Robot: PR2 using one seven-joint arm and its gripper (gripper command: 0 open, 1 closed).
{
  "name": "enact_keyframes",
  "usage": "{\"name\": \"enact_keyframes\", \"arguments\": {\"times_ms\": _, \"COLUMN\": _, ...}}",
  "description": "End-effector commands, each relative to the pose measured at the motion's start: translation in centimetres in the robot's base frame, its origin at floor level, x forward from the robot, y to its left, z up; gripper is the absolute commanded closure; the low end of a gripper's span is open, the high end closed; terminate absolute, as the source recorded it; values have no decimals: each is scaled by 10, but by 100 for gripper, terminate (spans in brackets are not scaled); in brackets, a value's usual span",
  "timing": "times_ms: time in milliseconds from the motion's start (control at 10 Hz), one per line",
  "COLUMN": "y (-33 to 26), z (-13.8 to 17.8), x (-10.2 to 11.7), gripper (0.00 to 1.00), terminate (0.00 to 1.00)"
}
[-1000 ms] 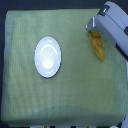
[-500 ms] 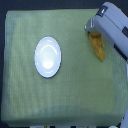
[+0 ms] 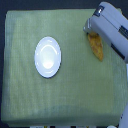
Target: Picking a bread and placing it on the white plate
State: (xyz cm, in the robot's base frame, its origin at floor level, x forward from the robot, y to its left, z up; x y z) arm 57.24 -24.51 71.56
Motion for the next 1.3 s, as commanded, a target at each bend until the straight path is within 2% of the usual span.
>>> {"name": "enact_keyframes", "arguments": {"times_ms": 0, "y": -3, "z": 8, "x": 5, "gripper": 100, "terminate": 0}}
{"name": "enact_keyframes", "arguments": {"times_ms": 500, "y": -17, "z": 15, "x": 10, "gripper": 100, "terminate": 0}}
{"name": "enact_keyframes", "arguments": {"times_ms": 900, "y": -19, "z": 22, "x": 2, "gripper": 100, "terminate": 0}}
{"name": "enact_keyframes", "arguments": {"times_ms": 1100, "y": -17, "z": 40, "x": -6, "gripper": 100, "terminate": 0}}
{"name": "enact_keyframes", "arguments": {"times_ms": 1200, "y": -6, "z": 70, "x": -19, "gripper": 100, "terminate": 0}}
